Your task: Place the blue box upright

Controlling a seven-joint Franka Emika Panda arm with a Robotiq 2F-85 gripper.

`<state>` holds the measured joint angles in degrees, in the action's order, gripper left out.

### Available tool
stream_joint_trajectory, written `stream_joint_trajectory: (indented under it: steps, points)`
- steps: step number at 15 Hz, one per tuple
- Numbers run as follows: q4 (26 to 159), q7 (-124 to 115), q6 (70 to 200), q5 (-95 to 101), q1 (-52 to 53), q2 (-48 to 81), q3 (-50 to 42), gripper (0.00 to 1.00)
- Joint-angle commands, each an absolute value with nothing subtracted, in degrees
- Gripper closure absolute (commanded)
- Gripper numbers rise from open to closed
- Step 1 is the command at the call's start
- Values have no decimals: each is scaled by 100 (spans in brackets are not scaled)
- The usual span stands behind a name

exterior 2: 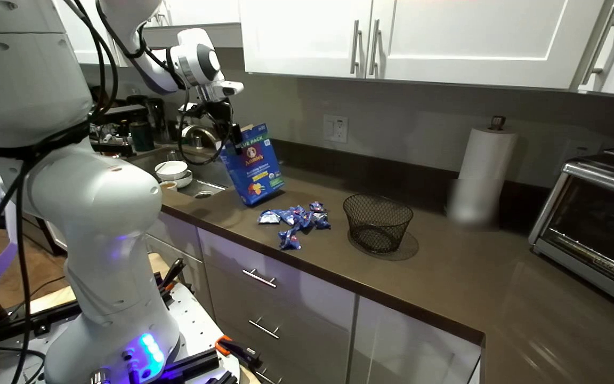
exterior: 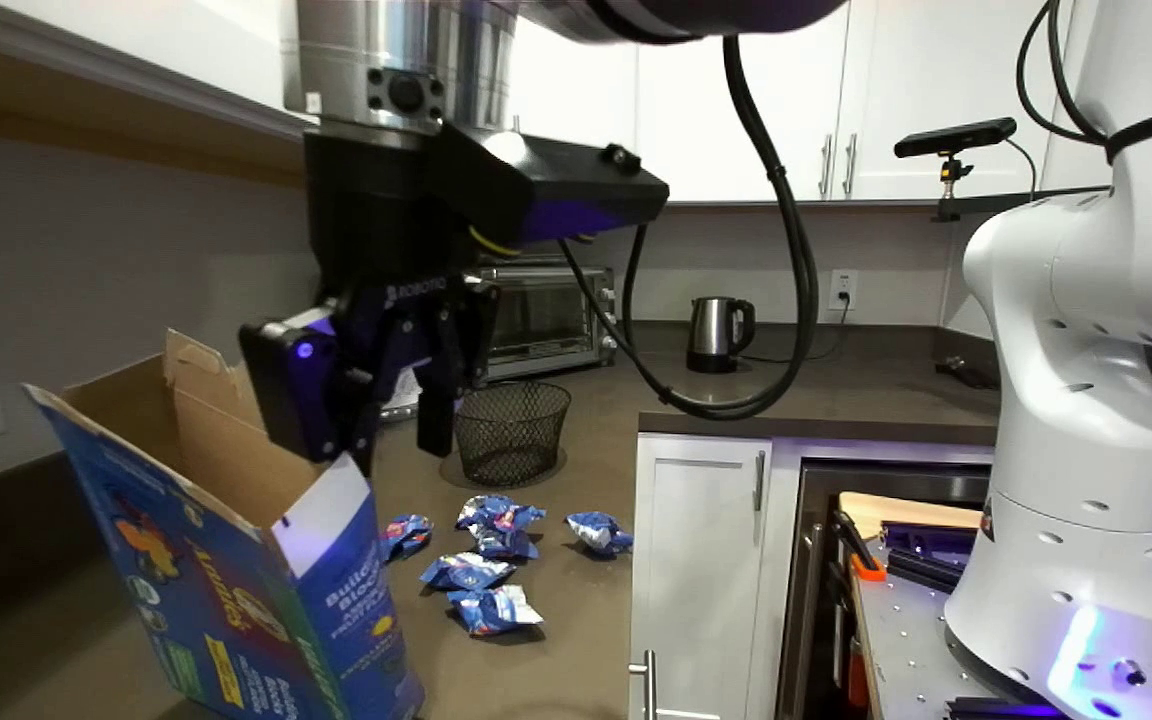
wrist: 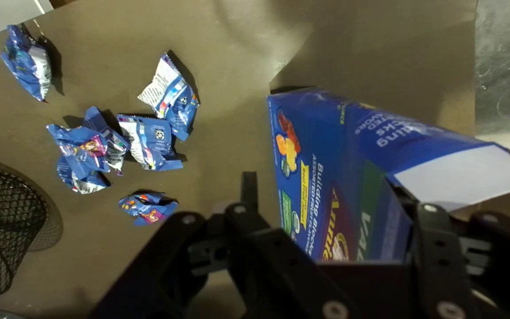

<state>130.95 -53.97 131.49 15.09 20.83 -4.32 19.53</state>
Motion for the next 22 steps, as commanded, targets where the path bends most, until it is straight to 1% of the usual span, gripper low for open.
stream_joint_trajectory:
  steps: [1, 3, 11, 22]
  points:
    - [13173, -5206, 13223, 1423, 2000, -578, 2012, 3]
    - [13166, -5242, 13167, 1464, 2001, -639, 2027, 0]
    - [13179, -5268, 13127, 1511, 1955, -737, 2043, 0]
    - [13138, -5379, 12734, 1857, 1885, -674, 2064, 0]
